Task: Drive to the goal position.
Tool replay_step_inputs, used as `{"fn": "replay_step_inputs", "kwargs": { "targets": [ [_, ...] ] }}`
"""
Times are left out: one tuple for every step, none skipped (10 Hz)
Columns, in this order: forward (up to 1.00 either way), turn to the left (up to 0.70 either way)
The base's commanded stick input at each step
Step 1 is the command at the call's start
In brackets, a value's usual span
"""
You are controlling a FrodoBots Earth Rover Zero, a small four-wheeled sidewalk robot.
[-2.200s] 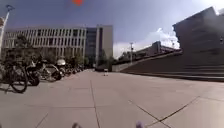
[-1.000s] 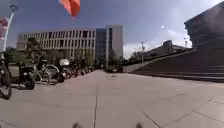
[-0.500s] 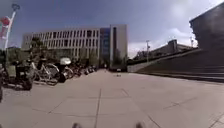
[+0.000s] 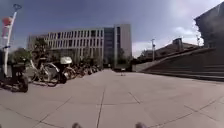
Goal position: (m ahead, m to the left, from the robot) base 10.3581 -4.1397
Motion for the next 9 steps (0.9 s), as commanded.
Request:
{"fn": "replay_step_inputs", "kwargs": {
  "targets": [
    [0.70,0.00],
    [0.70,0.00],
    [0.70,0.00],
    [0.70,0.00],
    [0.70,0.00],
    [0.70,0.00],
    [0.70,0.00],
    [0.70,0.00],
    [0.70,0.00]
  ]
}}
